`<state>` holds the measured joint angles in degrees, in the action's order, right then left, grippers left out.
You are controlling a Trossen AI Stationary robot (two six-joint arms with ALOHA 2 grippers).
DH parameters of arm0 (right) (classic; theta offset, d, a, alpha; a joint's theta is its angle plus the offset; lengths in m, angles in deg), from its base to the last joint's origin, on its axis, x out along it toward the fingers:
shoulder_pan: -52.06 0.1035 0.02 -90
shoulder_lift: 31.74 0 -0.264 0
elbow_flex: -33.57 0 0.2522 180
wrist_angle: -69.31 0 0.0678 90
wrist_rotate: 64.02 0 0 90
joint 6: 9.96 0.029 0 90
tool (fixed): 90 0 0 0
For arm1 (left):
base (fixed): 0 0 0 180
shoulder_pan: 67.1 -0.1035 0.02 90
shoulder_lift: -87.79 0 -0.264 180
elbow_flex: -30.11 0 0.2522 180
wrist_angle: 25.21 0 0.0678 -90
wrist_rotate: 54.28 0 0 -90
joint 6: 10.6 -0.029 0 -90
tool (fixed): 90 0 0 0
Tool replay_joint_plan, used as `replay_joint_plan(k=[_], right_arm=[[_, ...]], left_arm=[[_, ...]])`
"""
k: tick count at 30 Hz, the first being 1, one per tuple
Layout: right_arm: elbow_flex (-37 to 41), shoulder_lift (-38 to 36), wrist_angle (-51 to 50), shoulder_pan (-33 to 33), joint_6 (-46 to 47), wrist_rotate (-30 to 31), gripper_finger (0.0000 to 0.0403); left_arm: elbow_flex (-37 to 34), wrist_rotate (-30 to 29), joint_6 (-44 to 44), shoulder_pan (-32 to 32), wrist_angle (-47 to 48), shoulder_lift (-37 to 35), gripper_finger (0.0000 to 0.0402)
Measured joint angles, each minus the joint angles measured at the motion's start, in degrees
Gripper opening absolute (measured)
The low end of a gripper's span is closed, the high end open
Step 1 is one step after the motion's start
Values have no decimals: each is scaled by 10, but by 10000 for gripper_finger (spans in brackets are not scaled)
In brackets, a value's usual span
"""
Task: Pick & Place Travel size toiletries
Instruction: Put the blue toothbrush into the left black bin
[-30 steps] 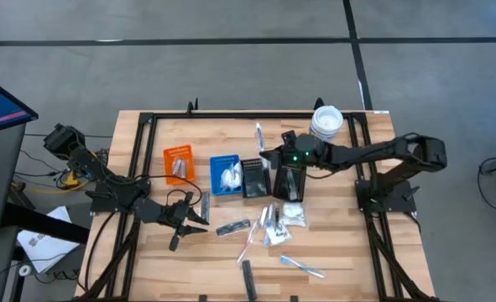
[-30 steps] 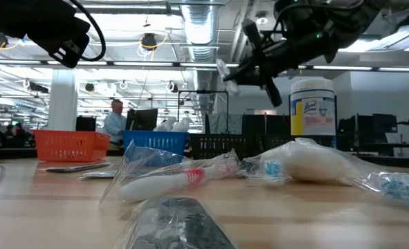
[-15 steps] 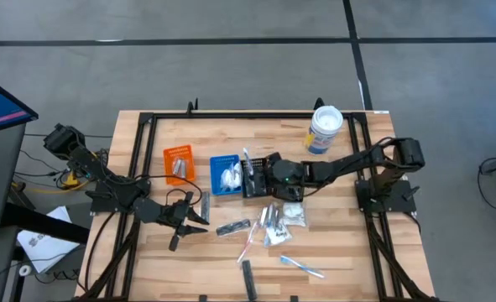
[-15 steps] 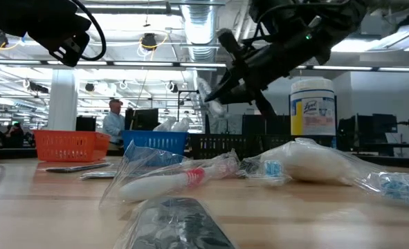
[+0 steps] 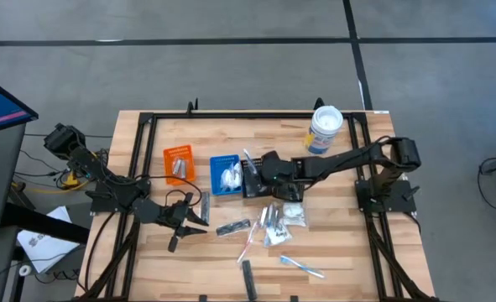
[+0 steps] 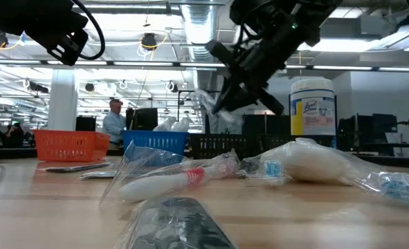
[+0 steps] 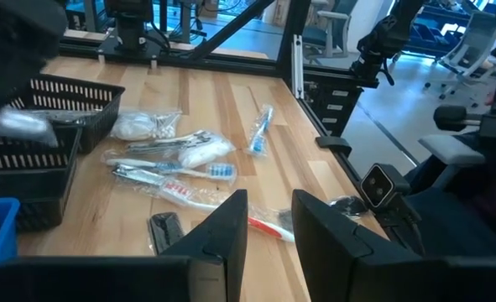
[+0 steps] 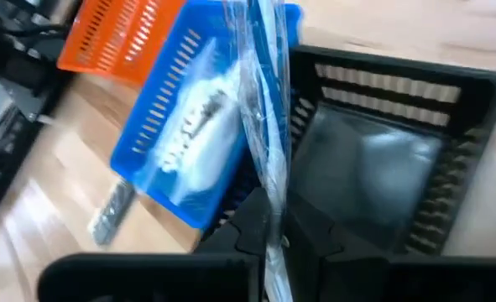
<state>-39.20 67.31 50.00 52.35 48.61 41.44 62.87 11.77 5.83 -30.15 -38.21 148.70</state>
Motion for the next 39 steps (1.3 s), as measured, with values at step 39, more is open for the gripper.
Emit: replay_joint_plan(k=[39], right_arm=[[-42,-36,13,13,-173,-61,114]], left_arm=[[0,0,-8,2,-3,0,90]])
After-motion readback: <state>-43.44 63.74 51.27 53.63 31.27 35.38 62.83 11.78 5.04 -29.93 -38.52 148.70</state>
